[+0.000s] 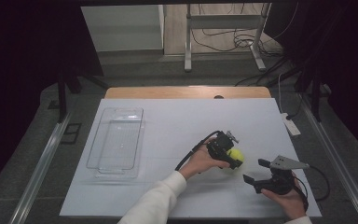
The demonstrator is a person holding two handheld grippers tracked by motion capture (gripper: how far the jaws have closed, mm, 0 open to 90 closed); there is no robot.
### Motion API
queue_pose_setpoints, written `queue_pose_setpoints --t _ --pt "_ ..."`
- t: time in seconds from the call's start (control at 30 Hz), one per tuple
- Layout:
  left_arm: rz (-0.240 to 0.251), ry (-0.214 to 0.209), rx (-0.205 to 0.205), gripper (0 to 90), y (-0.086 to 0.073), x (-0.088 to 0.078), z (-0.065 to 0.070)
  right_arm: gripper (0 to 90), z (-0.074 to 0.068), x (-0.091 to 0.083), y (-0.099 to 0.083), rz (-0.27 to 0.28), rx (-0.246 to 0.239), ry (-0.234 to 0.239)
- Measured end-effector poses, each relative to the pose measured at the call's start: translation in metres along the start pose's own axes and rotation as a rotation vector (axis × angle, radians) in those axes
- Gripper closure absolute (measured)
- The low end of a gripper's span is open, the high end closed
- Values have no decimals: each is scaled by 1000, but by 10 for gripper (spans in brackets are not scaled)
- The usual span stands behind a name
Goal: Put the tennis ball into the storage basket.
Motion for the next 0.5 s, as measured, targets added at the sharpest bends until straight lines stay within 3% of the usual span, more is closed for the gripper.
queue_pose_setpoints --t 0.5 --pt "46 -7 9 270 2 -21 -3 81 0 1 0 0 0 4"
Point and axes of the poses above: each handheld gripper's, and its own axes: x roughly forward along the jaws, y roughly out of its top, z roughly to its right, the point moved 7 cm from there along x, roughly forward along the jaws, and after that the axes turned 9 degrees about -x, right-handed, at the moved point
